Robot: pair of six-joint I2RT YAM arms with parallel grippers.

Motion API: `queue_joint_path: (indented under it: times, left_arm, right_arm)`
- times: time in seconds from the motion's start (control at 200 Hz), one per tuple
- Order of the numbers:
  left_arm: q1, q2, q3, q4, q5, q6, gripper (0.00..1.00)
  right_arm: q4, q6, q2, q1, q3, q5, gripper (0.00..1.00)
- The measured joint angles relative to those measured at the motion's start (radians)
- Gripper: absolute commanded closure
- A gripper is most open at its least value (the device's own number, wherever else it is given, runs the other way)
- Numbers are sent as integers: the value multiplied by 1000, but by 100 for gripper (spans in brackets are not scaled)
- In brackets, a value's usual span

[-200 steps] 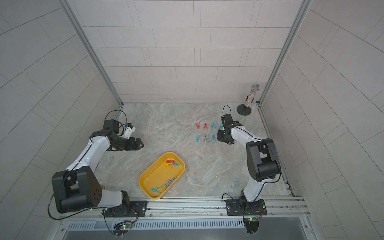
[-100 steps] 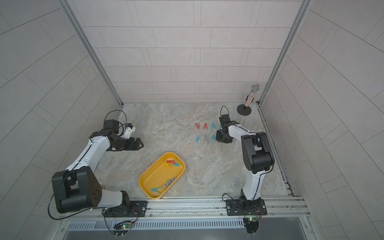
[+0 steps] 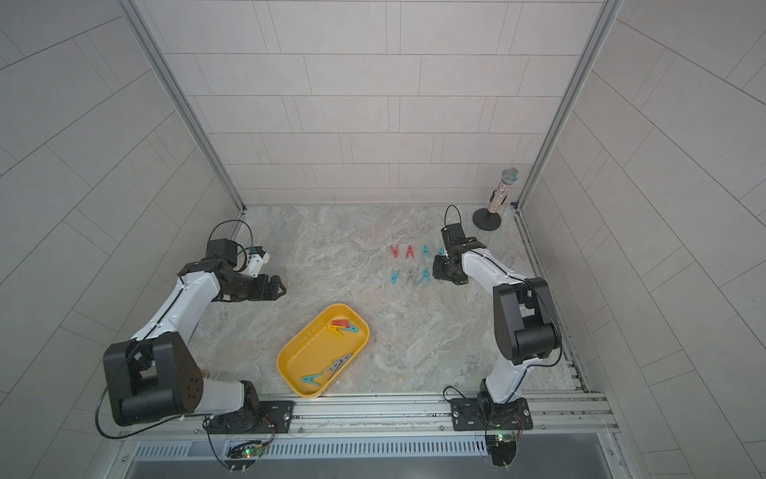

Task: Take the clothespins out of the storage box
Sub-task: Place the clothespin at the center of the board, then pick up the clothespin from the storage box.

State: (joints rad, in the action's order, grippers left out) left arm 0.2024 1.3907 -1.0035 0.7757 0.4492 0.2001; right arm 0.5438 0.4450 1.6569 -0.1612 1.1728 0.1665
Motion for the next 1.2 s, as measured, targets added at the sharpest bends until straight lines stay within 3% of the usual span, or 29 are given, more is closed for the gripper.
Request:
queue_joint_path:
  times: [0.235, 0.525, 0.65, 0.786, 1.201]
  left_arm:
    - [0, 3, 0, 0, -10, 0, 5]
    - [0, 3, 0, -2, -47, -1, 5]
    - [0, 3, 0, -6, -72, -6, 5]
    - [0, 3, 0, -15, -98, -11, 5]
    - [0, 3, 0, -23, -122, -20, 5]
  right_arm:
    - [56, -34, -175, -103, 18, 27, 63]
    - [66, -124, -192, -510, 75, 31, 66]
    - [47, -163, -121, -681, 108, 39, 67]
    - [45, -188, 22, -792, 171, 42, 68]
    - [100, -183, 320, -879, 344, -28, 72]
